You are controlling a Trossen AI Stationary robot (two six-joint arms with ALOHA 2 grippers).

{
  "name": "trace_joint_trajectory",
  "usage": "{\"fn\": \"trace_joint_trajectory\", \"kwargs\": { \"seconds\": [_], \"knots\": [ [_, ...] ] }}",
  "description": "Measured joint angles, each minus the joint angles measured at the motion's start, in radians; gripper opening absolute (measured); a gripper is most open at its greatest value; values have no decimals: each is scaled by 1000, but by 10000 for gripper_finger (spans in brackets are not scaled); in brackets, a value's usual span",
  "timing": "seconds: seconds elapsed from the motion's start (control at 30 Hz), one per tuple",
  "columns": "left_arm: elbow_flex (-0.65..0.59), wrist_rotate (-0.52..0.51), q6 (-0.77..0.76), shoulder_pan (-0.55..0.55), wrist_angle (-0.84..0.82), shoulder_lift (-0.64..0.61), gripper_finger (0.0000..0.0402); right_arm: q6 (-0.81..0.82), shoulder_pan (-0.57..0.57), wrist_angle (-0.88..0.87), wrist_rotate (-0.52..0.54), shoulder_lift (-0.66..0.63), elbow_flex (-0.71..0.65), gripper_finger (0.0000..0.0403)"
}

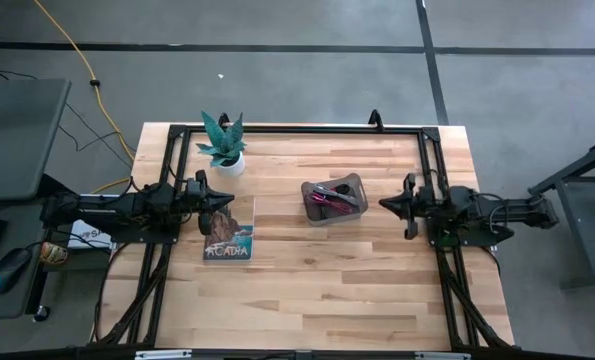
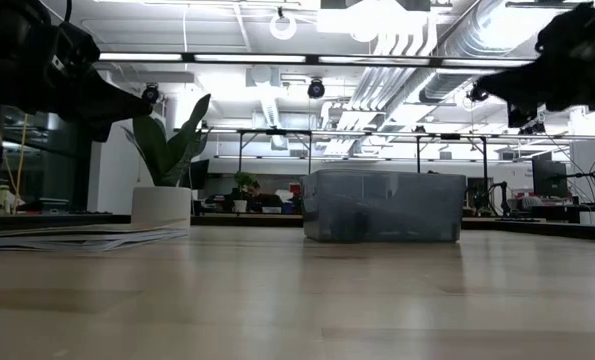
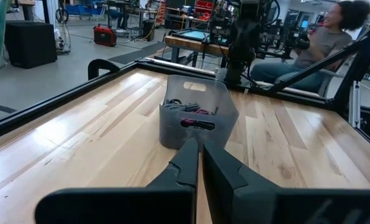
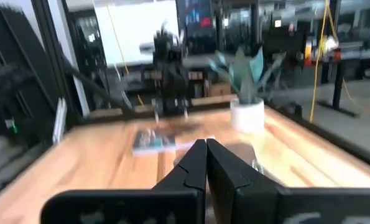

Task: Pick and place USB-C Cables
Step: Return to Home Position

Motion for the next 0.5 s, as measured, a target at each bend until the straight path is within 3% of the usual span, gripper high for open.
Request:
{"fn": "trace_joint_trajectory", "kwargs": {
  "seconds": [0.27, 0.5],
  "knots": [
    [0, 0, 0, 0, 0, 0, 3, -77, -2, -35, -3, 11, 0, 0],
    [0, 0, 0, 0, 0, 0, 3, -47, -2, -36, -3, 11, 0, 0]
  ]
}}
